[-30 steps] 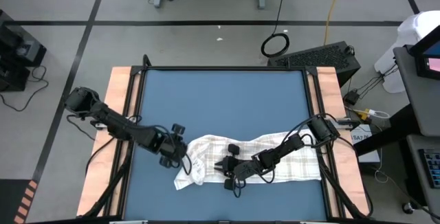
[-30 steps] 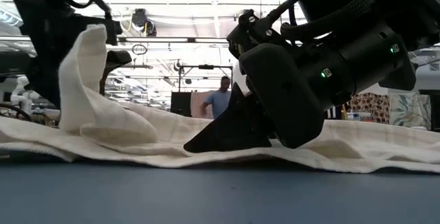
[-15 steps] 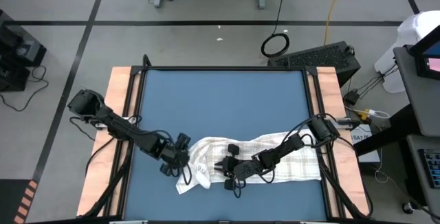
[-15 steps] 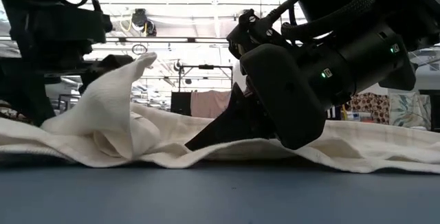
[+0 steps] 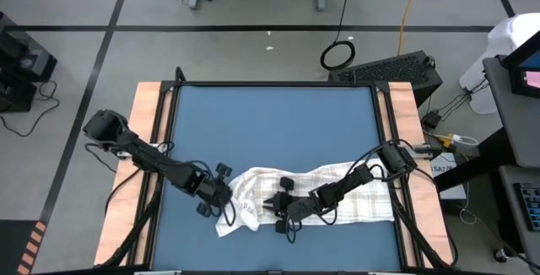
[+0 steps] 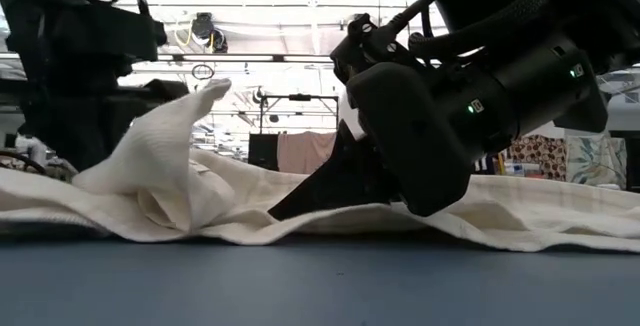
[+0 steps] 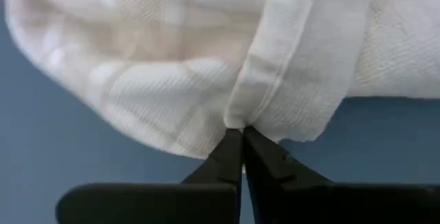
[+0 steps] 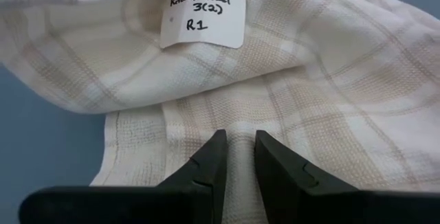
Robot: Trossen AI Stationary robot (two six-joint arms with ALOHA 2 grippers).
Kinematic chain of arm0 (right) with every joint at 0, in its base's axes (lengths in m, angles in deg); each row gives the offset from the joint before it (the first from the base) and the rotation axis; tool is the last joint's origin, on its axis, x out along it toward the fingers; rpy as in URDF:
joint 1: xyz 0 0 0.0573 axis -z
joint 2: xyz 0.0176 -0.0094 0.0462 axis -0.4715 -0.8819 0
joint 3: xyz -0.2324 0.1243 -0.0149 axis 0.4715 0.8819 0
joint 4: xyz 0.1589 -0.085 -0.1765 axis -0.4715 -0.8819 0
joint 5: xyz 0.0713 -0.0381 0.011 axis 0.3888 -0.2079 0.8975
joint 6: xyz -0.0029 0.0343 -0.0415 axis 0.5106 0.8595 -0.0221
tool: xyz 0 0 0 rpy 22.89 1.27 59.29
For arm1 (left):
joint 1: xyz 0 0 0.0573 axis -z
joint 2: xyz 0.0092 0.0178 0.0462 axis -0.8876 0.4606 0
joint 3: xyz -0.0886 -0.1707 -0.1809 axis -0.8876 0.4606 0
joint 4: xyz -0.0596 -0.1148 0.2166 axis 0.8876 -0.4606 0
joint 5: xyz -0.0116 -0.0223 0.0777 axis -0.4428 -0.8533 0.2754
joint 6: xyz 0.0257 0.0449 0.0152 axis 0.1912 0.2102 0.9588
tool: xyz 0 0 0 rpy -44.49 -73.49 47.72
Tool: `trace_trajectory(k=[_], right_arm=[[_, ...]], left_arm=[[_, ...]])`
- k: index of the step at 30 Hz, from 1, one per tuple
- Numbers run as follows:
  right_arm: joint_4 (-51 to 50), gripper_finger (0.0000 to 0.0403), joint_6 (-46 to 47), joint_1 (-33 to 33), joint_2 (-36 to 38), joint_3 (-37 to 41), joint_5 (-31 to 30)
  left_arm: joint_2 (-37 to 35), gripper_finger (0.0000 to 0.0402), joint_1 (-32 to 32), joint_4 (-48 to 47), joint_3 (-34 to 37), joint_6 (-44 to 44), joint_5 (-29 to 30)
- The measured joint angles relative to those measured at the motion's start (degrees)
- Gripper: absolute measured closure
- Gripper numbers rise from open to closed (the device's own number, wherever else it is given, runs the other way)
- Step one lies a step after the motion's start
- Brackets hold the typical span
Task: Roll towel into tight, uniform cylinder
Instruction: Roll the white towel
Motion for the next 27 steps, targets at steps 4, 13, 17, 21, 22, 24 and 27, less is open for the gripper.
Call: trace_trajectory(k=[4, 13, 17, 21, 22, 24, 27], right_arm=[[0.0, 0.0333, 0.19, -0.11, -0.06, 0.0, -1.82], [-0.13, 0.0333, 0.13, -0.04, -0.06, 0.0, -3.24], [-0.11, 0.0333, 0.2, 0.0, -0.06, 0.0, -4.55], [-0.19, 0.0333, 1.73, 0.33, -0.06, 0.01, -5.75], [-0.3, 0.0333, 2.16, 0.41, -0.06, 0.02, -6.67], [-0.5, 0.0333, 2.65, 0.55, -0.09, 0.04, -9.06], [-1.14, 0.0333, 3.41, 0.61, -0.14, 0.06, -12.9]], left_arm=[[-3.87, 0.0397, 1.27, -3.93, -0.34, -3.84, 1.9], [-13.8, 0.04, 6.61, -6.19, -0.46, -10.72, 4.64], [-16.97, 0.04, 9.71, -6.19, -0.46, -13.96, 7.52], [-19.72, 0.0401, 12.75, -6.05, -0.48, -17.73, 9.69], [-20.55, 0.0401, 13.5, -6.03, -0.48, -19.0, 10.7], [-22.13, 0.0401, 14.8, -6.48, -0.5, -21.84, 12.6], [-24.69, 0.0401, 16.37, -9.57, -0.5, -28.61, 15.86]])
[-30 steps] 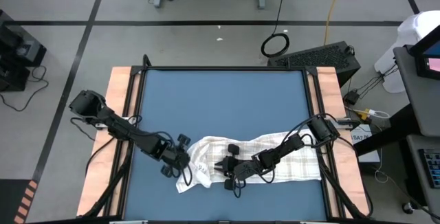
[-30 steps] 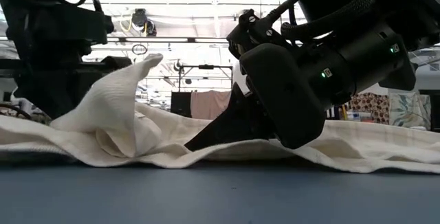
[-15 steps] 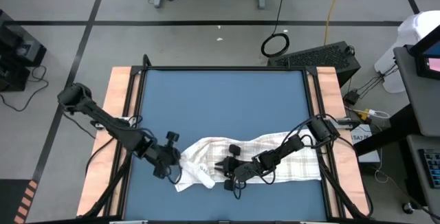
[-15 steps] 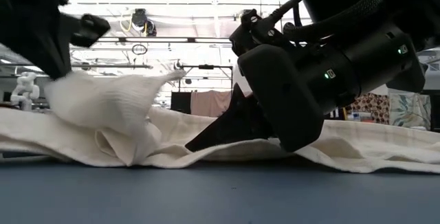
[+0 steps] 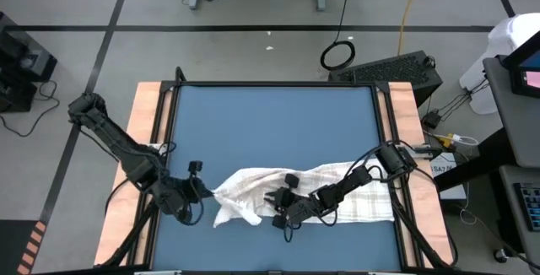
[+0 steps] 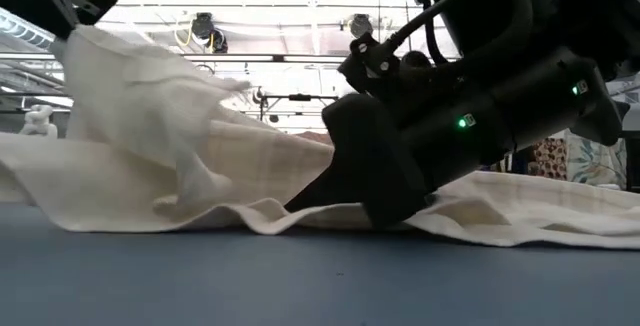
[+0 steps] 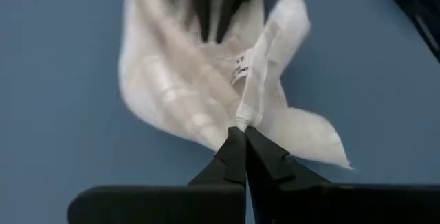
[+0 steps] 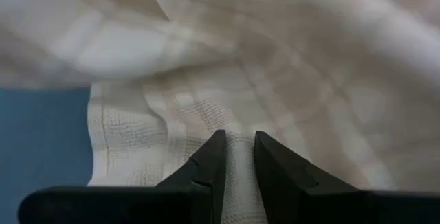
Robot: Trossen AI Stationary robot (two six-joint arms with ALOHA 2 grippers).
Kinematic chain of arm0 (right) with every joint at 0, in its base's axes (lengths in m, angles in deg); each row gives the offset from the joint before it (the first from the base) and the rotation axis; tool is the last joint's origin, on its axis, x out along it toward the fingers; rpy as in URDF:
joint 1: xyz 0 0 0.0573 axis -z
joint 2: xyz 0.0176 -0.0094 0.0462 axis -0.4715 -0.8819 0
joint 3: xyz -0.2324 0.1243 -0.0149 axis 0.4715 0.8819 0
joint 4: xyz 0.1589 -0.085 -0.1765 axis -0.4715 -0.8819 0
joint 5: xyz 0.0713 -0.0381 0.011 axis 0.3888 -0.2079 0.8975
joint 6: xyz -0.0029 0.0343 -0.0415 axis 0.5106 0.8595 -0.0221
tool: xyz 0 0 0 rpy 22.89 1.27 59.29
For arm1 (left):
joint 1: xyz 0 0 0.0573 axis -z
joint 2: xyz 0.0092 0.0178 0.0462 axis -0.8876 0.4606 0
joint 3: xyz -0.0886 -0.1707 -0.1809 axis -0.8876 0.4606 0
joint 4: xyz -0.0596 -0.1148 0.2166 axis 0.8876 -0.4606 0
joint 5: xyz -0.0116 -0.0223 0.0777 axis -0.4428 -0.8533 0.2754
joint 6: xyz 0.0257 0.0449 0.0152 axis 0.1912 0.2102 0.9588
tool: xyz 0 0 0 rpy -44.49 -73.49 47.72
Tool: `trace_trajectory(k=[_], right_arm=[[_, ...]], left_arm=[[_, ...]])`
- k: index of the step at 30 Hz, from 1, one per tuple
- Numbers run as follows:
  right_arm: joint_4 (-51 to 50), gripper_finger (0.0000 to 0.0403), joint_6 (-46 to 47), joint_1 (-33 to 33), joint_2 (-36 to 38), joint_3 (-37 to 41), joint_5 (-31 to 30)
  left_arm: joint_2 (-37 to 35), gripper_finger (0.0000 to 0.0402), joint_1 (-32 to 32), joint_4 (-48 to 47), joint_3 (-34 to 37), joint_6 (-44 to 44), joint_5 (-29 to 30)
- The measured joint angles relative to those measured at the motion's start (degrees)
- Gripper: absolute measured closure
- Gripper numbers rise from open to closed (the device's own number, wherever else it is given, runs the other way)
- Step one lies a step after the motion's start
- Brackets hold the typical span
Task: Roll towel into tight, uniform cylinder
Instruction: Roll the white towel
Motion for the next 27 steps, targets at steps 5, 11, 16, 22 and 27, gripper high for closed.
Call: trace_trajectory(k=[5, 11, 16, 22, 27], right_arm=[[-0.26, 0.0333, 0.51, 0.09, -0.03, 0.03, -1.16], [-0.3, 0.0333, 2.05, 0.05, -0.03, 0.03, -1.12], [-0.31, 0.0333, 2.34, 0.07, -0.03, 0.03, -1.08], [-0.31, 0.0333, 2.79, 0.07, -0.03, 0.03, -0.95], [-0.33, 0.0333, 2.8, 0.07, -0.03, 0.01, -0.88]], left_arm=[[-4.11, 0.0401, 1.32, -10.33, -0.02, -12.59, 11.07], [-9.1, 0.0401, 0.1, -18.87, -0.02, -18.12, 22.28], [-10.52, 0.0382, -0.54, -19.19, -0.02, -17.15, 20.42], [-10.5, 0.0315, -0.53, -20.44, -0.02, -18.67, 16.53], [-10.31, 0.0268, -0.53, -20.15, -0.02, -20.11, 16.49]])
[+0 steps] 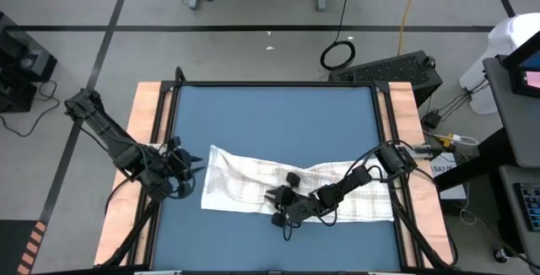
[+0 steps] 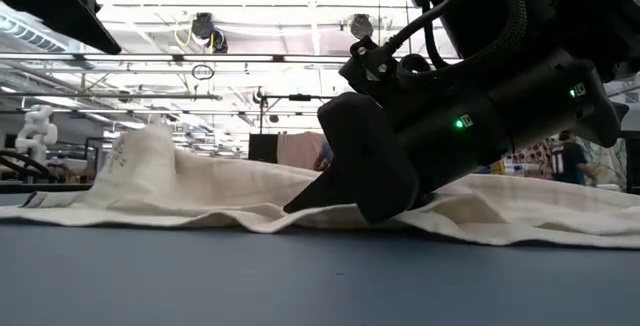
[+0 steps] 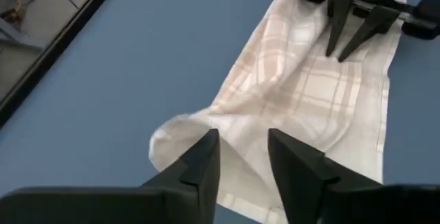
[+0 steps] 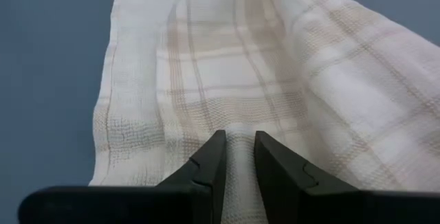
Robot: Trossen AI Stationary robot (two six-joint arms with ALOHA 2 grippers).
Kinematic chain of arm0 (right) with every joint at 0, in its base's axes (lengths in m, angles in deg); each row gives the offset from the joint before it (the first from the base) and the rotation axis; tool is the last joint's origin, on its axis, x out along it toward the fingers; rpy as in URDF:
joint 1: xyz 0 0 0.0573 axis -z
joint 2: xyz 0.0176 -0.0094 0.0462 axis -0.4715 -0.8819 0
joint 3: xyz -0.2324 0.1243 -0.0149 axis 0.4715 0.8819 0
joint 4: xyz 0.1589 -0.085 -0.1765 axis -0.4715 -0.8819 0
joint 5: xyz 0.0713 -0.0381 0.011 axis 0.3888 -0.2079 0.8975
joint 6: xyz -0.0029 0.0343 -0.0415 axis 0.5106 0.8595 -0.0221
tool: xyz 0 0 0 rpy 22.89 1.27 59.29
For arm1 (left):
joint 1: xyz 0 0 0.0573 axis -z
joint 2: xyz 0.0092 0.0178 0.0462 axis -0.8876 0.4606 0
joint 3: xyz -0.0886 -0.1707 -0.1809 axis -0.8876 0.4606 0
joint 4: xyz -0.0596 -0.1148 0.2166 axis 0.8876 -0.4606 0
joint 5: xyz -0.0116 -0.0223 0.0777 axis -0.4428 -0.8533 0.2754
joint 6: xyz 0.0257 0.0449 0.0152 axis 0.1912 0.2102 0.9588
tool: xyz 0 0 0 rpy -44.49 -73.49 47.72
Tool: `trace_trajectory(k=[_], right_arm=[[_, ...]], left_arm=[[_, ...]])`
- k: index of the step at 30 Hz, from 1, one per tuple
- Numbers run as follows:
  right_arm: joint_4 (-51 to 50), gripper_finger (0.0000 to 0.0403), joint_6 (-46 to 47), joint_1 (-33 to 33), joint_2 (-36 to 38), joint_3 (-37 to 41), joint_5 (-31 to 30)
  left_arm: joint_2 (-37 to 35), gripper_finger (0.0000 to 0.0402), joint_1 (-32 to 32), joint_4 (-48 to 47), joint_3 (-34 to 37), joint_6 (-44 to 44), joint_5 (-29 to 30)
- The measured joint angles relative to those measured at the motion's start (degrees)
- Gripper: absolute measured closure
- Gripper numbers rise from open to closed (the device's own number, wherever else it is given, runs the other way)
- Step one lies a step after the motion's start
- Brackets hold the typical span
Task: Roll towel into tight, uniform cylinder
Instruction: Roll the white towel
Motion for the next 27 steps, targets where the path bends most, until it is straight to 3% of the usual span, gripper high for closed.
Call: trace_trajectory(k=[5, 9, 14, 21, 27], right_arm=[[0.0, 0.0333, -0.04, 0.0, 0.0, 0.0, 0.04], [0.0, 0.0333, -0.08, 0.0, 0.0, 0.0, 0.13], [0.04, 0.0333, -0.47, 0.0, 0.0, 0.0, 0.16], [0.26, 0.0333, -1.36, -0.03, 0.0, 0.0, 0.22], [0.24, 0.0333, -1.49, -0.07, 0.02, 0.0, 0.96]], left_arm=[[2.57, 0.0257, 0.34, 2.12, 2.57, -9.13, -0.9], [5.96, 0.0256, 0.39, 9.85, 8.04, -16.85, -1.45], [10.45, 0.0256, 0.42, 18.87, 10.96, -17.65, -2.38], [16.3, 0.0251, -1.01, 20.25, 11.19, -19.16, -4.42], [19.76, 0.0169, -1.05, 24.95, 13.27, -19.37, -3.37]])
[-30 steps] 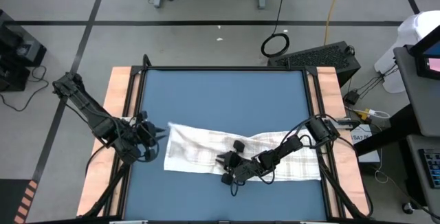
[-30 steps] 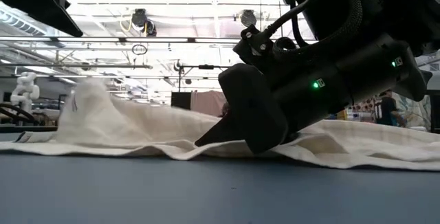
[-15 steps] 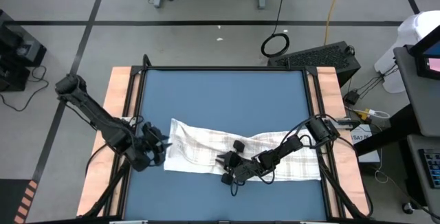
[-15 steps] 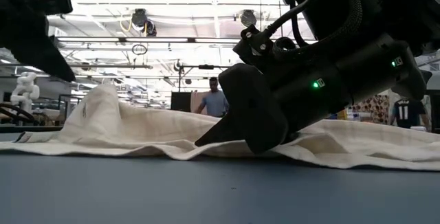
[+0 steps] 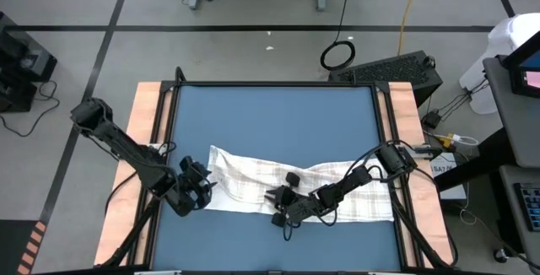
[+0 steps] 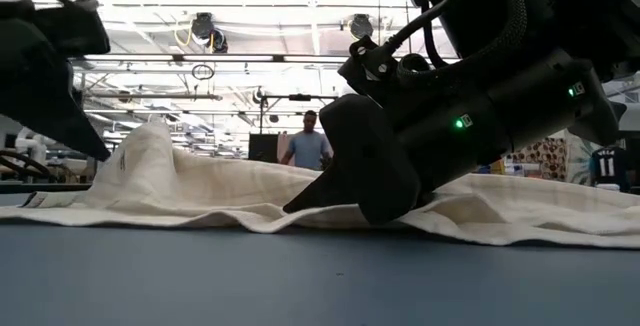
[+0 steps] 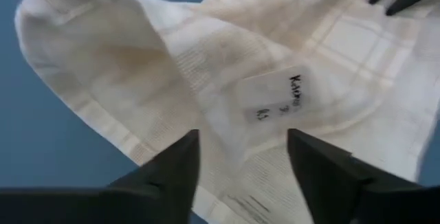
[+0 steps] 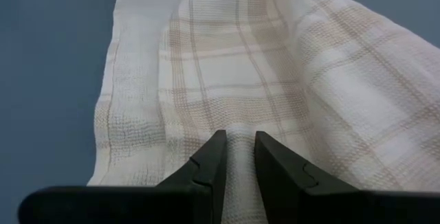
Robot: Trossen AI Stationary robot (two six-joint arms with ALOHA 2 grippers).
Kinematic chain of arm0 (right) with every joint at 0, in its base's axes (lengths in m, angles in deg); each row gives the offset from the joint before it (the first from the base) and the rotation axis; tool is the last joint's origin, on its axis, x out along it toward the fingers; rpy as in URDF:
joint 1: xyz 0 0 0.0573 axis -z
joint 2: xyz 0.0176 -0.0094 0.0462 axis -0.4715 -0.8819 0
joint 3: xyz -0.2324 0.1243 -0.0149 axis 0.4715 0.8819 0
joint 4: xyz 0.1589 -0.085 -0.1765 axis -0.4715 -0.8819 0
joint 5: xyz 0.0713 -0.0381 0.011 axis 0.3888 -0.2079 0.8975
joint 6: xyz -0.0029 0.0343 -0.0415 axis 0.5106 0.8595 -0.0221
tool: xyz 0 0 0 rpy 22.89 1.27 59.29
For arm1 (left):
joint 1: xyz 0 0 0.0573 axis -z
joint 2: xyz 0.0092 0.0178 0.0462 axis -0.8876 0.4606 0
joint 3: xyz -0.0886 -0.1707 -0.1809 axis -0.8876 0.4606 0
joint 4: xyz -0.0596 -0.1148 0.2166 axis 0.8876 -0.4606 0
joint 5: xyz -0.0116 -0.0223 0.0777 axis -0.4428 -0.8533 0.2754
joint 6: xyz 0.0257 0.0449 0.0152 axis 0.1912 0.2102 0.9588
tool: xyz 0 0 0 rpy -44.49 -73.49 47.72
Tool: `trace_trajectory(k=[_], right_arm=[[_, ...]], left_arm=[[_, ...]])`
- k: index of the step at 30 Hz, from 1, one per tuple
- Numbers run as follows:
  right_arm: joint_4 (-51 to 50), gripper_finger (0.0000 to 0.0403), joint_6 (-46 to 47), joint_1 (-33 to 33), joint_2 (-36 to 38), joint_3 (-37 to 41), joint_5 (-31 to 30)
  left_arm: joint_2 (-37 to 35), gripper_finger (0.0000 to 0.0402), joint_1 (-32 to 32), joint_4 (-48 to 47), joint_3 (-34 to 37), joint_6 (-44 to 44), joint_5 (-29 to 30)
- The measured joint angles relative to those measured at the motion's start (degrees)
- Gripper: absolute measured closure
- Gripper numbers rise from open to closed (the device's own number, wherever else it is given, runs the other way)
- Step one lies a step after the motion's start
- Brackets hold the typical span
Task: Roll towel into tight, uniform cylinder
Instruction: Roll the white towel
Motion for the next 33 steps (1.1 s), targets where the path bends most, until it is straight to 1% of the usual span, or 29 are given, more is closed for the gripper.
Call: trace_trajectory(k=[2, 4, 6, 8, 11, 13, 16, 21, 25, 27, 33], right_arm=[[-0.04, 0.0333, 0.0, 0.0, 0.0, 0.0, 0.09], [-0.02, 0.0333, 0.0, 0.0, 0.02, 0.0, 0.13], [-0.04, 0.0333, -0.02, 0.0, 0.02, 0.0, 0.13], [-0.03, 0.0333, -0.04, 0.0, 0.02, 0.0, 0.15], [0.0, 0.0333, -0.4, 0.0, 0.02, 0.0, 0.22], [-0.02, 0.0333, -0.48, -0.01, 0.02, 0.0, 0.27], [-0.02, 0.0333, -0.48, -0.02, 0.02, 0.0, 0.33], [0.0, 0.0333, -0.48, -0.02, 0.02, -0.02, 0.41], [0.0, 0.0333, -0.59, -0.02, 0.02, -0.02, 0.48], [-0.02, 0.0333, -0.66, -0.02, 0.02, -0.02, 0.5], [0.02, 0.0333, -0.66, -0.06, 0.02, -0.02, 0.52]], left_arm=[[0.56, 0.0133, -0.13, 0.22, 0.92, -2.06, 2.14], [0.8, 0.0106, -0.46, 0.64, 1.64, -2.74, 3.18], [0.8, 0.0096, -0.85, 1.12, 2.18, -2.35, 4.22], [0.8, 0.0099, -1.0, 1.69, 2.62, -2.27, 5.19], [0.8, 0.0129, -1.05, 5.78, 3.87, 1.03, 3.98], [0.8, 0.016, -1.05, 10.63, 5.03, 4.58, 2.37], [0.8, 0.0211, -1.05, 16.12, 6.08, 8.55, 1.67], [0.8, 0.03, -1.05, 16.72, 6.18, 9.75, 1.31], [0.48, 0.0379, -0.9, 17.18, 6.18, 9.76, -2.55], [-0.32, 0.0392, -0.46, 17.51, 6.15, 9.47, -4.16], [-4.27, 0.0387, 2.14, 17.27, 3.93, 11.42, -5.45]])
